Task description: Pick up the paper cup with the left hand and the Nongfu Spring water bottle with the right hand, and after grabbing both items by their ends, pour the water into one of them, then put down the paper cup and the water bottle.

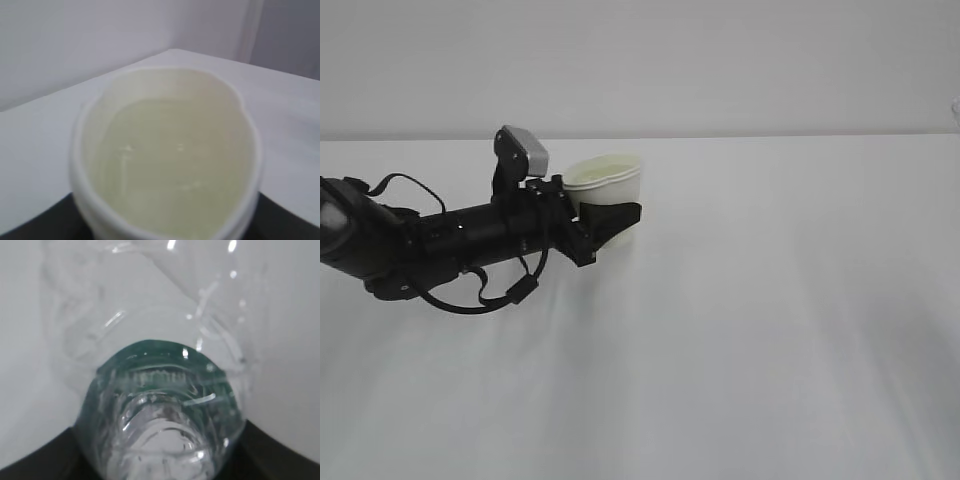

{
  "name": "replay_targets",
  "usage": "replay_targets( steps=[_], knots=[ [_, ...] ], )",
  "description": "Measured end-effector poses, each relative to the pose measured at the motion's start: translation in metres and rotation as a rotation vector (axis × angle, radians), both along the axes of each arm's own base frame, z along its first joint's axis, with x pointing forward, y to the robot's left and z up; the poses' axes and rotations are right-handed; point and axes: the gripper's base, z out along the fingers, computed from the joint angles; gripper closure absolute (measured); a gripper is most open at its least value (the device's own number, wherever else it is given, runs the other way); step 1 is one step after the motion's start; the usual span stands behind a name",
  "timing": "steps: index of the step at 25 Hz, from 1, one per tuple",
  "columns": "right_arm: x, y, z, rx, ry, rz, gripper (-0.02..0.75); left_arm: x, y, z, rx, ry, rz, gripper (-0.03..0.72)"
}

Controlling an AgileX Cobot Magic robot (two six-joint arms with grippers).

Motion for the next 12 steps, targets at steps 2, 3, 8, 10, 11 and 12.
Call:
replay_targets(
  steps=[2, 3, 8, 10, 11, 12],
  knots=[
    [0.0, 0.0, 0.0, 0.0, 0.0, 0.0, 0.318, 0.0, 0.013, -0.006, 0.013, 0.007, 0.047, 0.293],
    [0.0, 0.0, 0.0, 0.0, 0.0, 0.0, 0.318, -0.001, 0.017, -0.008, 0.017, 0.013, 0.065, 0.293],
    [0.0, 0.0, 0.0, 0.0, 0.0, 0.0, 0.318, -0.003, 0.042, -0.02, 0.037, 0.045, 0.172, 0.293],
    [0.0, 0.0, 0.0, 0.0, 0.0, 0.0, 0.318, -0.003, 0.049, -0.022, 0.041, 0.051, 0.202, 0.293],
    [0.0, 0.0, 0.0, -0.001, -0.001, -0.002, 0.318, -0.003, 0.052, -0.023, 0.044, 0.052, 0.214, 0.293],
    [0.0, 0.0, 0.0, -0.001, -0.001, -0.002, 0.318, -0.003, 0.054, -0.024, 0.047, 0.051, 0.223, 0.293]
  ],
)
